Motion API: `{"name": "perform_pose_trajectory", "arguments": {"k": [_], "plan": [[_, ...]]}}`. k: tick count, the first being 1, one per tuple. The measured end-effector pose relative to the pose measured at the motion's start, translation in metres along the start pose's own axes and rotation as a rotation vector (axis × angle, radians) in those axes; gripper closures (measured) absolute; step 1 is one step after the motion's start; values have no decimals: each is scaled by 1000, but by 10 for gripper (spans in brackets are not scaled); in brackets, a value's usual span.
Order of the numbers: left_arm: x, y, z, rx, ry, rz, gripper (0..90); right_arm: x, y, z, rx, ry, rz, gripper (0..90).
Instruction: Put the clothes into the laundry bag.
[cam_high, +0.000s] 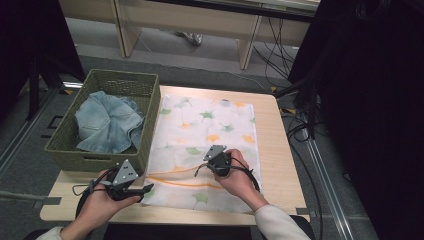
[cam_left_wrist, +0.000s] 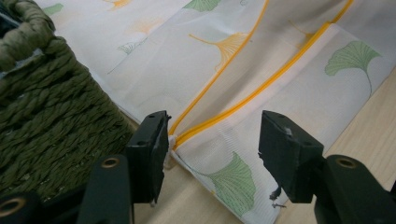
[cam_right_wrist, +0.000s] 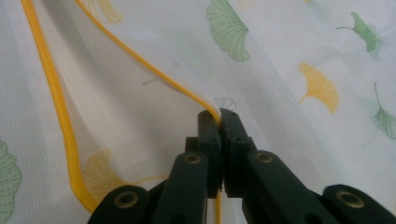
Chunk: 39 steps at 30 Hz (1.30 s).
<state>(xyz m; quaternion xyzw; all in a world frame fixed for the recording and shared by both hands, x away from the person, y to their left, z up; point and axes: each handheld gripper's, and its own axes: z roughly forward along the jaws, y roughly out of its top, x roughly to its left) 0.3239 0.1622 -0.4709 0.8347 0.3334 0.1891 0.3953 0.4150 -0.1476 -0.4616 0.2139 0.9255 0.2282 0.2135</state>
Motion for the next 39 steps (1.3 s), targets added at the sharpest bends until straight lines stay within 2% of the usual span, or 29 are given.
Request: {"name": "perform_pose_trajectory", "arguments": {"k": [13, 17, 21, 23, 31, 34, 35, 39], "plan": [[-1, 1, 0, -2, 1, 4, 424, -12, 11, -11, -85, -39, 48, 899], [0, 0, 0, -4, 1, 2, 425, -16, 15, -13, -108, -48, 46, 899], [-1, 1, 0, -6, 1, 2, 424, -16, 16, -15, -122, -61, 55, 899], [-1, 1, 0, -4, 1, 2, 424, -15, 16, -16, -123, -64, 77, 899], [0, 1, 0, -4, 2, 3, 425, -16, 19, -20, -150, -98, 47, 898], [-1, 1, -1, -15, 5, 2, 425, -15, 23, -21, -158, -102, 67, 899], [-1, 2, -1, -16, 4, 0, 425, -17, 24, -21, -164, -104, 55, 898], [-1, 2, -1, -25, 5, 1, 426, -18, 29, -24, -181, -114, 73, 899]]}}
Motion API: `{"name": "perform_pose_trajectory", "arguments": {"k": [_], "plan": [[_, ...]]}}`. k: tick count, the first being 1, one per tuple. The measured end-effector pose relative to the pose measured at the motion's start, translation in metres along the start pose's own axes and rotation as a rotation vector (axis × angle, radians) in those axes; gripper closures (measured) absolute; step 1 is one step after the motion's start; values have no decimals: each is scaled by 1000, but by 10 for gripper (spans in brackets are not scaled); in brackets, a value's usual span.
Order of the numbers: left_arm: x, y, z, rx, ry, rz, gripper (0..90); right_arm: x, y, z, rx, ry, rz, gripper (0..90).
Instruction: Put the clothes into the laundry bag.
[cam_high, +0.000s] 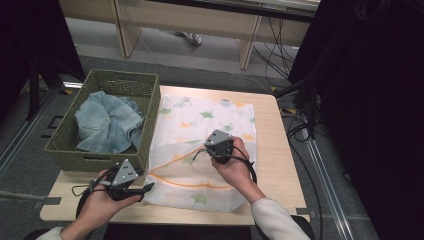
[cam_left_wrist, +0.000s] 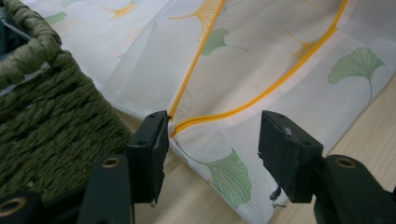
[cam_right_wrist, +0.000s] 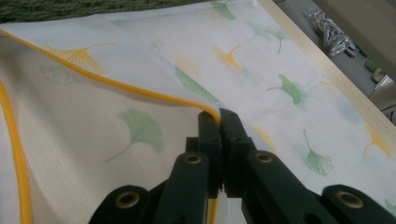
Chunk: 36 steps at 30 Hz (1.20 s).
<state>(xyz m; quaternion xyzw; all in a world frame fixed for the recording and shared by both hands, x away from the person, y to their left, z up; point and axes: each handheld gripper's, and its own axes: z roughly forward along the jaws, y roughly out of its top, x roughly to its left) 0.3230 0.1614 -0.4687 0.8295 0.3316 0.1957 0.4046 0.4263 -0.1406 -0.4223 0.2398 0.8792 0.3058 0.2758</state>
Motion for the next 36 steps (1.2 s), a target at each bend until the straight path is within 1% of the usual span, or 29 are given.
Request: {"name": "perform_pose_trajectory", "arguments": {"k": [1, 6, 10, 11, 12, 13, 14, 16, 17, 19, 20, 21, 22, 26, 27, 30, 34, 36], "plan": [[0, 0, 0, -1, 0, -1, 426, -1, 1, 0, -5, -3, -6, 899], [-1, 1, 0, -15, -5, -2, 426, -4, 5, -1, -14, -8, 9, 899], [-1, 1, 0, -17, -3, 0, 424, -9, 11, -4, -40, -23, 2, 899], [-2, 1, 0, -16, -16, -13, 424, -9, 13, -5, -43, -24, 8, 899], [-3, 1, 0, -15, -25, -19, 424, -10, 14, -6, -48, -29, 5, 899], [-2, 1, 0, -15, -13, -7, 424, -11, 15, -6, -50, -31, 14, 899], [-1, 1, 0, -15, -9, -4, 424, -12, 16, -7, -55, -33, 9, 899], [-1, 1, -1, -20, -2, 1, 422, -13, 18, -8, -58, -36, 19, 899], [-1, 1, -1, -28, 3, 3, 422, -14, 19, -8, -62, -39, 8, 899], [-1, 2, -2, -41, 7, 10, 419, -14, 20, -10, -63, -39, 21, 899], [-2, 3, -3, -48, 11, 20, 416, -14, 20, -10, -66, -39, 14, 900], [-3, 4, -4, -59, 14, 28, 410, -14, 21, -11, -68, -41, 19, 899], [-4, 5, -6, -72, 16, 25, 406, -14, 21, -12, -69, -42, 21, 900], [-4, 14, -17, -127, 41, 36, 403, -13, 23, -14, -73, -40, 21, 899], [-3, 16, -20, -144, 54, 50, 403, -14, 23, -14, -73, -41, 21, 899], [-1, 24, -31, -185, 81, 60, 404, -15, 24, -16, -87, -50, 13, 899], [9, 35, -47, -259, 113, 80, 416, -16, 25, -18, -90, -55, 21, 899], [17, 39, -53, -293, 137, 92, 390, -17, 25, -18, -91, -56, 22, 898]]}}
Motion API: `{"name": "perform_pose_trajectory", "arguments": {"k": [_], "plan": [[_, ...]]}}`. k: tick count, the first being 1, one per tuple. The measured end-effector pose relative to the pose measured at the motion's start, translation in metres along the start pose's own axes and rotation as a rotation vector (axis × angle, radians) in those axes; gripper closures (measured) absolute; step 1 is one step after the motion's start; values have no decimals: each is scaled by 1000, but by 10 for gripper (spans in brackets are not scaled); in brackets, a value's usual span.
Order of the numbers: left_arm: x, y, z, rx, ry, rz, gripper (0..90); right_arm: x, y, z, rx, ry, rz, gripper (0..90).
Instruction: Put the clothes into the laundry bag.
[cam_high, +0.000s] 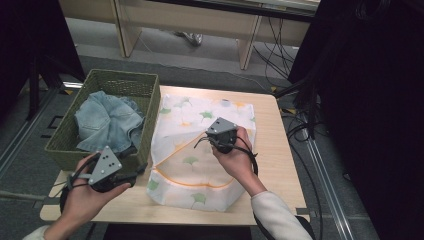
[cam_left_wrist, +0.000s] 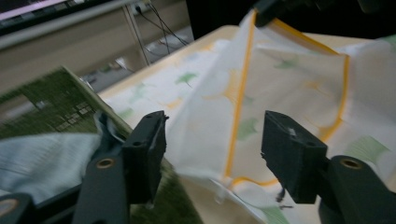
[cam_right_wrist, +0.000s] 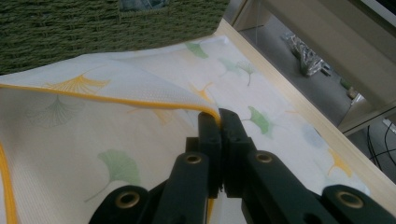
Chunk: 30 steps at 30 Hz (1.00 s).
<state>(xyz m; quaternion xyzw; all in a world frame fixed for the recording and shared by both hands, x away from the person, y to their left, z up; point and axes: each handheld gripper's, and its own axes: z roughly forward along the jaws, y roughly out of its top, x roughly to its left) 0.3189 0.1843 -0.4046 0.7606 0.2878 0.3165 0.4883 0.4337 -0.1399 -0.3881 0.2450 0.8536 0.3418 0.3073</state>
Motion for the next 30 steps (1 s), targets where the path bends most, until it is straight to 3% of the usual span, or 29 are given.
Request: {"name": "perform_pose_trajectory", "arguments": {"k": [4, 8, 15, 19, 24, 30], "plan": [[21, 11, -7, -22, 83, 6, 355, 0, 1, 0, -8, -6, -14, 898], [39, 19, -10, -15, 133, 1, 325, 0, 2, -2, -13, -7, -10, 898], [68, 21, -6, 55, 175, -36, 279, -2, 4, -3, -22, -10, -4, 898], [86, 18, -2, 100, 179, -75, 272, -2, 7, -2, -22, -8, -3, 898], [107, 15, 5, 173, 206, -86, 240, -2, 8, -1, -25, -5, -10, 897], [127, 11, 13, 220, 239, -122, 210, -3, 8, -2, -24, -8, -5, 897]]}}
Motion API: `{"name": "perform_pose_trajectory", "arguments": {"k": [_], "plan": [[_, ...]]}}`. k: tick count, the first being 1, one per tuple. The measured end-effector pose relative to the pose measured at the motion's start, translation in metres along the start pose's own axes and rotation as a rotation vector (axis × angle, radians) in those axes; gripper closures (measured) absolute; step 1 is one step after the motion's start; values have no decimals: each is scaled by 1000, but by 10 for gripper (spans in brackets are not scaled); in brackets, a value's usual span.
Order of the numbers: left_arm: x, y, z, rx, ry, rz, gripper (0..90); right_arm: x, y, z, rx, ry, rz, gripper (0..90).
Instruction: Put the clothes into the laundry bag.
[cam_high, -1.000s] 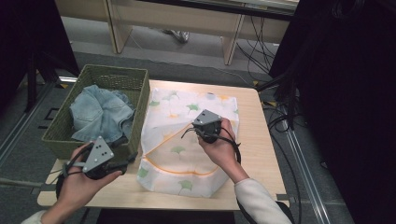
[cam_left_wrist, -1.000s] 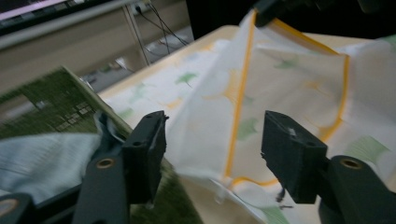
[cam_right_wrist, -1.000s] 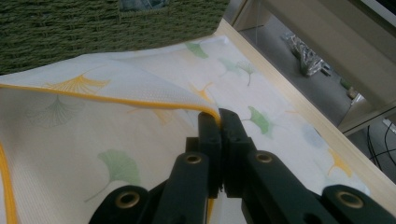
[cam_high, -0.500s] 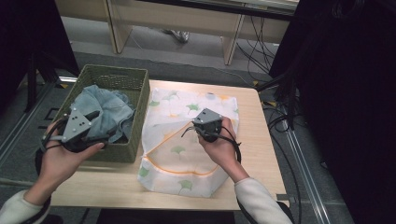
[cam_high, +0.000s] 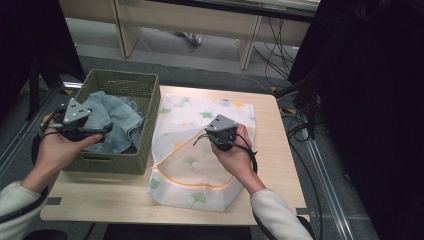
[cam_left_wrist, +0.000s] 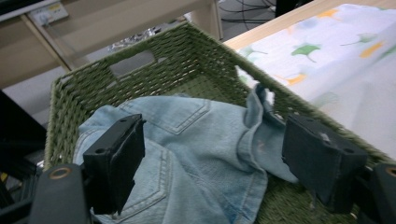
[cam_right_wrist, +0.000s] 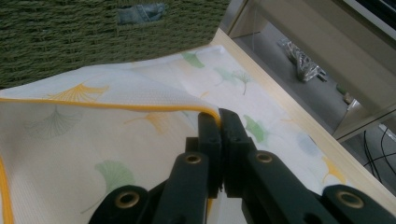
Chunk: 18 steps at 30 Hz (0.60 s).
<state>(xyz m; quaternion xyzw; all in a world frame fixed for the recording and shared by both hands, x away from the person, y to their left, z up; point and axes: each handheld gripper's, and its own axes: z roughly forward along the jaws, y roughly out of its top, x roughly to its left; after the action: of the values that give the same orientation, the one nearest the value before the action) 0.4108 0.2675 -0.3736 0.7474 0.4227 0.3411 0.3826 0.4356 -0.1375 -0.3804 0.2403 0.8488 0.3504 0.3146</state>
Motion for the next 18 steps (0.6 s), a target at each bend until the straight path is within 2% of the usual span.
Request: {"name": "perform_pose_trajectory", "arguments": {"k": [9, 14, 18], "plan": [[18, -5, 30, 125, 21, -20, 186, 2, 0, 1, 3, 4, 4, 897], [22, -3, 49, 205, 2, -22, 177, 1, 0, 0, 3, 4, 4, 898], [24, 0, 63, 249, 2, -10, 175, 1, 0, 0, 1, 3, 4, 898]]}}
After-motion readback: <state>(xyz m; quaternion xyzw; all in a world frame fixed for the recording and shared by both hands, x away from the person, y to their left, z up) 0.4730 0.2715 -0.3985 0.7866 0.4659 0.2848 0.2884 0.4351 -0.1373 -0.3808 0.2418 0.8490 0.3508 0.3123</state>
